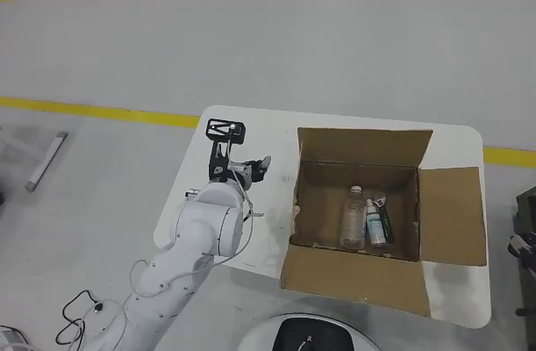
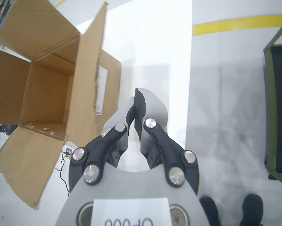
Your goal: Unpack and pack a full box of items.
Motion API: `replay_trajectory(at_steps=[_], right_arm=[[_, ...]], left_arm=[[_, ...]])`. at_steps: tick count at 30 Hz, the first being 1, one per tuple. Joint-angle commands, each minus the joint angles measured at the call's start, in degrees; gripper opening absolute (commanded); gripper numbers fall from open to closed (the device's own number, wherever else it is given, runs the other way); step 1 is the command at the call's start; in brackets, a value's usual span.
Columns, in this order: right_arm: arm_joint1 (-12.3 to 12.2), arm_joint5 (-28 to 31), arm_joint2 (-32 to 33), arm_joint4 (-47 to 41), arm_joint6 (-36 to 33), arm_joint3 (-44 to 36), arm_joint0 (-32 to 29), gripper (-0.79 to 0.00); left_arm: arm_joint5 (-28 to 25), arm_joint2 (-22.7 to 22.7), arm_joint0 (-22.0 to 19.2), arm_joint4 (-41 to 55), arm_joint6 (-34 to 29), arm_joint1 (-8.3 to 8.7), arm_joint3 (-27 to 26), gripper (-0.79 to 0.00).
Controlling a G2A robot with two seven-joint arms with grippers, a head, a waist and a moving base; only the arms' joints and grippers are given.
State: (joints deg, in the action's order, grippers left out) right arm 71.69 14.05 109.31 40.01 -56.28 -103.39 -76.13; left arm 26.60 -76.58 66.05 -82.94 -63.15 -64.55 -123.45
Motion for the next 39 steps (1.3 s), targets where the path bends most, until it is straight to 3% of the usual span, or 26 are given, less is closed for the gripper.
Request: replay_trajectory(at_steps=[1, 4, 13, 23, 29, 30, 31, 32, 35, 39], right_arm=[[-0.17, -0.25, -0.7, -0.44, 0.48, 3.19, 0.86, -0.785], [-0.4, 0.48, -3.15, 1.44, 1.59, 6.87, 2.36, -0.785], [-0.32, 3.68, -11.35, -7.2, 1.81, 16.99, 9.82, -0.785], [-0.69, 7.95, -17.81, -16.24, -3.69, 10.58, 10.29, -0.785], [-0.67, 6.2, -24.86, -11.42, -4.29, 7.6, 10.56, -0.785], [-0.68, 5.67, -25.94, -9.87, -4.18, 7.27, 10.63, -0.785], [-0.68, 5.04, -26.95, -8.65, -4.09, 7.06, 10.7, -0.785], [-0.67, 4.51, -27.82, -7.59, -3.77, 6.87, 10.77, -0.785], [-0.77, 3.74, -29.43, -5.57, -3.21, 6.32, 10.94, -0.785], [-1.06, 2.62, -28.73, -6.28, -2.0, 5.07, 10.76, -0.785]], left_arm=[[0.0, 0.0, 0.0, 0.0, 0.0, 0.0, 0.0, 0.0], [0.0, 0.0, 0.0, 0.0, 0.0, 0.0, 0.0, 0.0], [0.0, 0.0, 0.0, 0.0, 0.0, 0.0, 0.0, 0.0], [-1.9, -0.22, 2.08, 0.54, 4.07, -0.37, 2.0, 0.0], [-3.45, 1.03, 2.29, 0.49, 6.65, -0.9, 4.63, 0.0], [-3.61, 1.14, 2.28, 0.65, 6.92, -0.99, 4.94, -0.031], [-3.76, 1.23, 2.24, 0.95, 7.12, -1.08, 5.17, -0.262], [-3.92, 1.28, 2.19, 1.46, 7.29, -1.18, 5.45, -0.431], [-5.36, 1.59, 1.92, 3.46, 8.1, -1.46, 5.95, -0.785], [-9.78, 2.56, 1.39, 7.85, 9.32, -1.79, 6.08, -0.785]])
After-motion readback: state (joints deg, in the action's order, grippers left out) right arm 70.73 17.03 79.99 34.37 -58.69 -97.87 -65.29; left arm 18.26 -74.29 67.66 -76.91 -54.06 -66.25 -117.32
